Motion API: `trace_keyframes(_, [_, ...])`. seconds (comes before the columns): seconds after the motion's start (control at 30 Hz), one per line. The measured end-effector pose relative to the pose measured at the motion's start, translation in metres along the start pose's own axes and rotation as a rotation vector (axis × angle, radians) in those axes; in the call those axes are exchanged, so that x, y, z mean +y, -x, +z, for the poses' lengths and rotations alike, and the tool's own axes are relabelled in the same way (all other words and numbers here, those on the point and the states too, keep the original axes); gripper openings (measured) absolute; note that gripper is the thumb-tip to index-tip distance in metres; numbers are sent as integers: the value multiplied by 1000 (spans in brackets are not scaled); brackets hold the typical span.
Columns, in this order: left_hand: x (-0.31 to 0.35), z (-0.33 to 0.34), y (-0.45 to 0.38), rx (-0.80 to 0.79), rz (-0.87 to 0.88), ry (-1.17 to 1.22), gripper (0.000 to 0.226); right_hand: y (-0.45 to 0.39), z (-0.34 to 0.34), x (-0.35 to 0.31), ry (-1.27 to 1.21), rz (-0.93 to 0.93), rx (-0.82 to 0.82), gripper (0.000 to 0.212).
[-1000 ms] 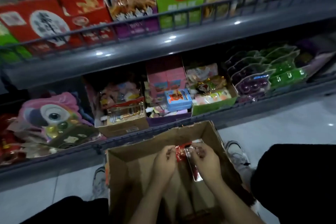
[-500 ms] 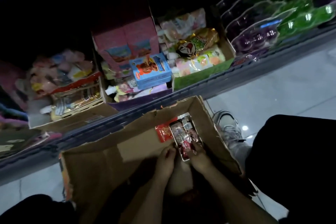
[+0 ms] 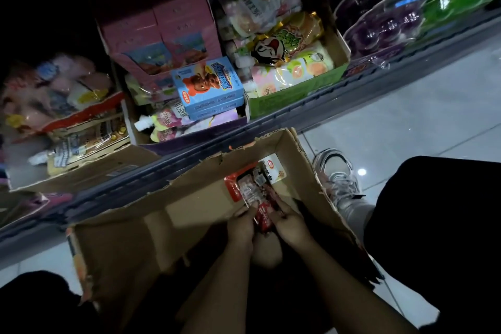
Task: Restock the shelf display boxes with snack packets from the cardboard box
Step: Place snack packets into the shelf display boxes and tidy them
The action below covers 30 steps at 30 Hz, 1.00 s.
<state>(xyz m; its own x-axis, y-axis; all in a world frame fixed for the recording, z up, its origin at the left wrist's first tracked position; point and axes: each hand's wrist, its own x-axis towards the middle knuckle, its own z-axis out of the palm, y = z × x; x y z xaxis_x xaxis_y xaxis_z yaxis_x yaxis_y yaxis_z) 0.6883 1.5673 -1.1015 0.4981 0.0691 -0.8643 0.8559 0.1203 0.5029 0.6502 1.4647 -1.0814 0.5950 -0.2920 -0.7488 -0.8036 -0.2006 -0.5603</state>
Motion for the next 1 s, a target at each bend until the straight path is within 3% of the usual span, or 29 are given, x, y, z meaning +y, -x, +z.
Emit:
trace_keyframes(0.17, [18,-17,29,-102,-94,94,25,11,2,-7,-9,-84,66,54])
trace_keyframes(0.27, [30,-31,50,-120,-63,79,24,29,-1,-17,-58,-128,54,52])
trace_keyframes(0.47, [63,-55,97,-98,91,62,22,83,-13,-48,-167,-283,-62,57])
trace_keyframes(0.7, [92,-62,170,-277,275,36,35,133,-29,-75,-164,-503,1,60])
trace_keyframes(0.83, [111,-73,215,-316,414,-55,56,159,-39,-87,-221,-562,-14,64])
trace_keyframes(1.0, [146,-96,277,-383,639,-280,63,201,-51,-119,-219,-671,-9,63])
